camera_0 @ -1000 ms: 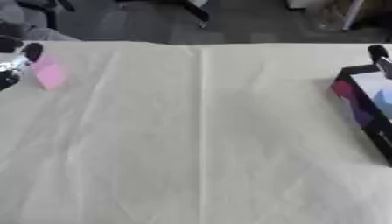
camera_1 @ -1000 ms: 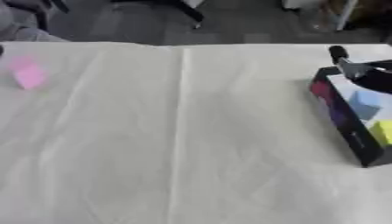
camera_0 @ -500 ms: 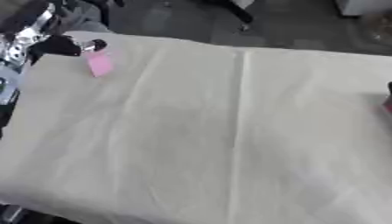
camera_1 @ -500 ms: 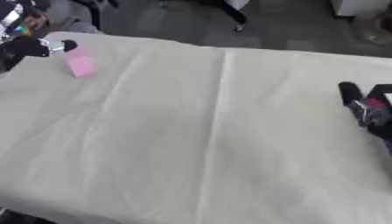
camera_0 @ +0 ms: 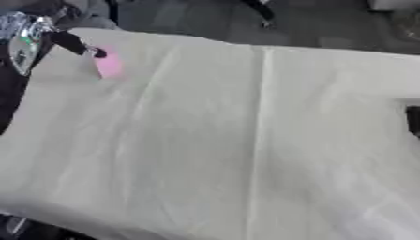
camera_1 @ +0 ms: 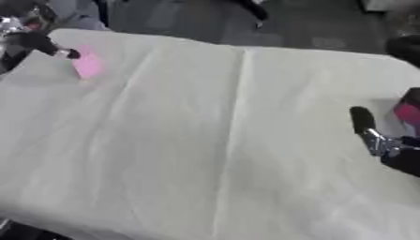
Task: Pick up the objects with one hand, pass them to the other hand, and then place them into the box on the other side of the table.
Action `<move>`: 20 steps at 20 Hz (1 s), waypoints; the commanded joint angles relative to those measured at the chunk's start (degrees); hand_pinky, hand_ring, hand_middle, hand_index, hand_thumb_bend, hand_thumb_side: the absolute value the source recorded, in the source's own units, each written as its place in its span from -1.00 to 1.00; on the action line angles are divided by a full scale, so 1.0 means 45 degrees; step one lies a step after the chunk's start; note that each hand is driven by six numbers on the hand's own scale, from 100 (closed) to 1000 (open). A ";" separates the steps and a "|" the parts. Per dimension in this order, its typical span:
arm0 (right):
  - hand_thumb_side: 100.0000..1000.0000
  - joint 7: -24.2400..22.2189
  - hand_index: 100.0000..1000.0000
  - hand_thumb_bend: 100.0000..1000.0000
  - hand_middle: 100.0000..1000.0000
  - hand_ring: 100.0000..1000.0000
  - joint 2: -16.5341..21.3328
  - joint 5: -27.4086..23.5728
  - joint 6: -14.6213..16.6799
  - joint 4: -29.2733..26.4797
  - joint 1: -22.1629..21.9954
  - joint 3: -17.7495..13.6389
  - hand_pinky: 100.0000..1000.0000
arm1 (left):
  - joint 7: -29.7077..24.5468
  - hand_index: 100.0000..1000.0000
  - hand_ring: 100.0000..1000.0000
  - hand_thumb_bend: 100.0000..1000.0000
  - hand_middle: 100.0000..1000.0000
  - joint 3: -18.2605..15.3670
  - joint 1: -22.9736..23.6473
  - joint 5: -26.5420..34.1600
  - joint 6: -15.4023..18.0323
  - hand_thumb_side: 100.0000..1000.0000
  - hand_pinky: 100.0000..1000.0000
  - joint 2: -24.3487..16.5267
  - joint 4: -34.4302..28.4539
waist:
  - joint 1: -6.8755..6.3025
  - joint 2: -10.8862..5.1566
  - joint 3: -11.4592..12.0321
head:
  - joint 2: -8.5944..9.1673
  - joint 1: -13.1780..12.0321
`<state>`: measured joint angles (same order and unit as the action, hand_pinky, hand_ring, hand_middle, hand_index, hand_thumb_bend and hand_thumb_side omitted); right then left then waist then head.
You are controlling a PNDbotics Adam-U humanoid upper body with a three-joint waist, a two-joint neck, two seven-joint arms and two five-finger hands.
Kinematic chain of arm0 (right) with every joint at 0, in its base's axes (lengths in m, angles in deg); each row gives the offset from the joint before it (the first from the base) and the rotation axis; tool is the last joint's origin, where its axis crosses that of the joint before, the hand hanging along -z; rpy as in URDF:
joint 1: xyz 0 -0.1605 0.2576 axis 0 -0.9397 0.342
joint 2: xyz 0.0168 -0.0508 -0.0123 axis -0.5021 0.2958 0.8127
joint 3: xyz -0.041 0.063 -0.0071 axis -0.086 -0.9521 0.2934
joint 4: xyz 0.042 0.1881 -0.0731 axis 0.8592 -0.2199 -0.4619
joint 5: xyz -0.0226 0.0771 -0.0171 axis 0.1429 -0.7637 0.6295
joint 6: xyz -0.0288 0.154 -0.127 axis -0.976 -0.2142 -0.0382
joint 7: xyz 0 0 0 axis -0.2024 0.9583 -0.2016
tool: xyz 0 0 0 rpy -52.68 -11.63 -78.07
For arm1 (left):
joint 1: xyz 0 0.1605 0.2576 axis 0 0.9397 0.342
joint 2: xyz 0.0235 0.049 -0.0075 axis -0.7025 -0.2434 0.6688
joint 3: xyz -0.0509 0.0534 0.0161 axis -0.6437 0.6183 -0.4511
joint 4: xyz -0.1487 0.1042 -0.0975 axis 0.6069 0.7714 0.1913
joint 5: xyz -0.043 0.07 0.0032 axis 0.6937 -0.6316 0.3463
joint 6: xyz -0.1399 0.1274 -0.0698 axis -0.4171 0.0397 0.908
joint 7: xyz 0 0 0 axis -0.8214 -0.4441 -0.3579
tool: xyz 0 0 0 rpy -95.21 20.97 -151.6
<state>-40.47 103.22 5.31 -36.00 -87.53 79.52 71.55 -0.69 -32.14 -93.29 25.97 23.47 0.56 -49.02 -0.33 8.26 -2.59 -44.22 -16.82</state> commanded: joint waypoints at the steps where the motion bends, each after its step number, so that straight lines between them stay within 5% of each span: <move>1: -0.33 0.0130 0.69 -0.79 0.46 0.52 0.0019 0.0030 0.0063 -0.0259 0.0163 -0.0035 0.67 | 0.0269 0.72 0.50 0.44 0.47 -0.0328 -0.0367 -0.0286 -0.0053 -0.01 0.73 -0.0462 0.0590 | 0.0157 0.0169 -0.0054 | 0.0022 -0.0094; 8: -0.34 0.0246 0.67 -0.86 0.44 0.50 -0.0186 0.0156 0.0055 -0.0259 0.0155 -0.0013 0.66 | 0.1758 0.70 0.46 0.03 0.44 -0.0627 -0.0349 -0.0321 -0.1128 -0.21 0.69 -0.0595 0.1079 | 0.0260 0.0687 -0.0268 | 0.0022 -0.0334; 20: -0.34 0.0269 0.66 -0.88 0.43 0.49 -0.0346 0.0251 0.0149 -0.0259 0.0303 0.0070 0.66 | 0.2137 0.74 0.49 0.11 0.49 -0.0529 -0.0436 0.0575 -0.0898 -0.10 0.71 -0.0406 0.1561 | 0.0428 0.1220 -0.0645 | 0.0022 -0.0533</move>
<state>-39.32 101.13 6.29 -35.42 -87.53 80.06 72.10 8.90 -34.48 -94.17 28.12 19.10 0.45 -41.46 0.98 13.62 -5.44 -44.21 -19.01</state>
